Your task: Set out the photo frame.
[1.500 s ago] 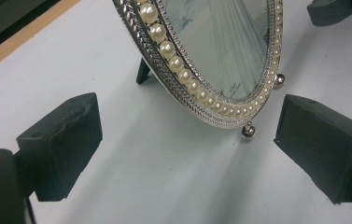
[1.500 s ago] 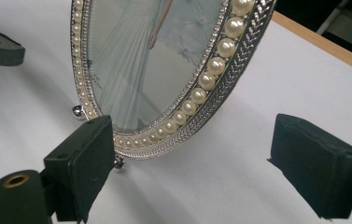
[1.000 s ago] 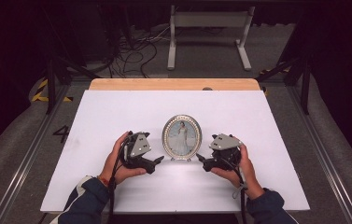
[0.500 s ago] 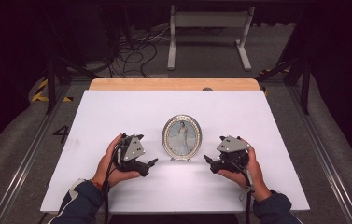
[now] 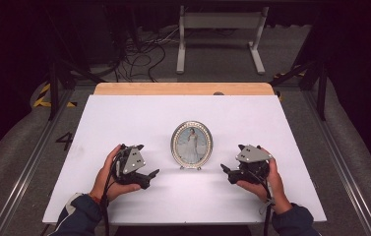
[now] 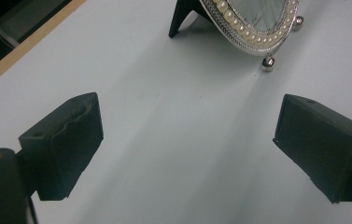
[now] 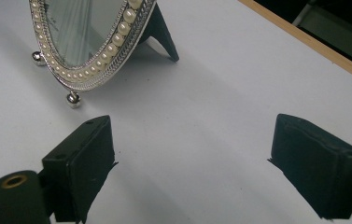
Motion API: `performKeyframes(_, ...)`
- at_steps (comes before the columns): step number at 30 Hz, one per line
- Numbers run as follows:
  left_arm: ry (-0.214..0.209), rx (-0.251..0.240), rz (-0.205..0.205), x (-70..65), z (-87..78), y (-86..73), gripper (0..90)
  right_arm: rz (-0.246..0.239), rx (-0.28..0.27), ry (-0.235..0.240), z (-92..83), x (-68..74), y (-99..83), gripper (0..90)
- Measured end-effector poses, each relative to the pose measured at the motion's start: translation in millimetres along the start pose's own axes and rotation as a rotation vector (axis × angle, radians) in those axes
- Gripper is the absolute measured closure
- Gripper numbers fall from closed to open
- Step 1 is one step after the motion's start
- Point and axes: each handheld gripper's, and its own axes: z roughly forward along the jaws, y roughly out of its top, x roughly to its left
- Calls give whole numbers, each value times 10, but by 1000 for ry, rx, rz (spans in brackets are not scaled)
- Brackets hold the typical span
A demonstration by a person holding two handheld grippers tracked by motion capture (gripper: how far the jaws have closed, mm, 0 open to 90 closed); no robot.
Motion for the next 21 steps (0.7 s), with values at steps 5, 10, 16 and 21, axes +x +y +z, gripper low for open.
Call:
performKeyframes(5, 3, 10, 4, 13, -21, -39, 83, -4, -3, -7, -29, -19, -30, 132)
performKeyframes(10, 7, 15, 2, 19, -63, -87, 83, -2, -6, -14, -64, -41, -68, 132)
performKeyframes(16, 19, 24, -6, 38, -110, -150, 83, -5, -6, -19, -93, -58, -111, 130)
performKeyframes(21, 25, 30, -6, 45, -138, -196, 83, -2, -7, -23, -113, -70, -142, 127)
